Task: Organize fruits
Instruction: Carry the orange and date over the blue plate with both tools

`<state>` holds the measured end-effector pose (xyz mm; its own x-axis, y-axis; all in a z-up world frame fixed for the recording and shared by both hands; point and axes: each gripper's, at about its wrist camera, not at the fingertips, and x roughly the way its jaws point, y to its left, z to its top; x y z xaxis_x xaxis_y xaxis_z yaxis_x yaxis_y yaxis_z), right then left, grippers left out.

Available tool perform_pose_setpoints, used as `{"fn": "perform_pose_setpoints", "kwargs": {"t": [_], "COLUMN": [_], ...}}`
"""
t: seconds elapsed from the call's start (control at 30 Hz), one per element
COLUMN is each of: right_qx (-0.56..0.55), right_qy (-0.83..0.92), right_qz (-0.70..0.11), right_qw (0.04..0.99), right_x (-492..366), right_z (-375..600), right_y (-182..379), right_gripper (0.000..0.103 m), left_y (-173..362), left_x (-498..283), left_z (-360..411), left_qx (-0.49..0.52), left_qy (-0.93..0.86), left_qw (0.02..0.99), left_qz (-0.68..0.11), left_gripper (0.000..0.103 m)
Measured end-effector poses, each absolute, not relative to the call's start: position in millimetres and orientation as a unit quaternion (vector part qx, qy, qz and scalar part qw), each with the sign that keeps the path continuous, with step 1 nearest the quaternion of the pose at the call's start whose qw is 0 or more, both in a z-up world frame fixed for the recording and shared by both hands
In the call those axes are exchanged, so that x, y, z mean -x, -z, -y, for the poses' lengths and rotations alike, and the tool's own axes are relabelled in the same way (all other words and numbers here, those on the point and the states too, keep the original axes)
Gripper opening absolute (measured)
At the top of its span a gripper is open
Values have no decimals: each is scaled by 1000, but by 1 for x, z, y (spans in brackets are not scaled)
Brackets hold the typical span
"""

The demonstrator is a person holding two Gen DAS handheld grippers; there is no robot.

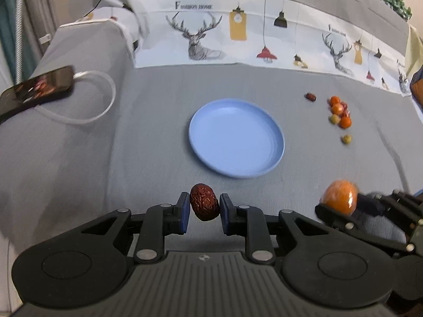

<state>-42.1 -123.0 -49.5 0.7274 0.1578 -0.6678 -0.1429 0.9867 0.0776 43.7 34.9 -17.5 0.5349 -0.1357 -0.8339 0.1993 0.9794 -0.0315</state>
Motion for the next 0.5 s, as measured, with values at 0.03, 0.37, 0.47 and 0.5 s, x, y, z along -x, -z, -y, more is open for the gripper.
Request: {"fn": "perform_pose_setpoints", "kwargs": {"t": [0.03,0.37,0.47,0.5], "right_qx": [-11,-13,-9,-7], "right_qy": [-78,-46,-39,-38], "right_qz": [-362,-385,-392,-395], "right_qw": [929,922,919,918], "right_x": [37,-42,-68,-74], "right_z": [124,143,147,148], "right_y": [52,88,103,108], "right_gripper": [39,39,39,39], "left_y": [19,54,75,81], "left_x": [-51,-130,-153,-160], "left_z": [-33,-4,6,8], "left_qx": [-32,-56,-65,-68], "left_qy": [101,145,152,153], "left_qw": [877,868,859,855], "left_qz": [-469,-471,-485,-491], "left_gripper": [26,26,26,26]}}
